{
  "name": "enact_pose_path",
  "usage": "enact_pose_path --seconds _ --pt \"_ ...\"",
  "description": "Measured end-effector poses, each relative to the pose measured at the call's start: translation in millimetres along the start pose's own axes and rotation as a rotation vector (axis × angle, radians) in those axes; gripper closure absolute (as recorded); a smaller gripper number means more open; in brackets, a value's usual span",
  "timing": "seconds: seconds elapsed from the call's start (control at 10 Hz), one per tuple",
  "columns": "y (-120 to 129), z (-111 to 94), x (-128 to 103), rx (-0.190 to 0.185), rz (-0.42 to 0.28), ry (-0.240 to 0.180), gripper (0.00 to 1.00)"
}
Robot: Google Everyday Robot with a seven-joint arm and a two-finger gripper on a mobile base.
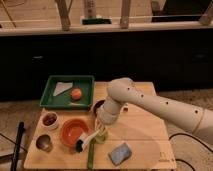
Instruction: Place brush in plastic cup
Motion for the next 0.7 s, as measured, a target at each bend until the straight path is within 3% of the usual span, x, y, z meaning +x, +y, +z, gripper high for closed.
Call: enact_pose_path --seconds 0.3,0.7 --pt "-2.2 10.5 2.0 -0.008 -0.042 0.025 1.0" --pt "-6.9 16.7 7.6 -0.006 -0.095 0.023 1.0"
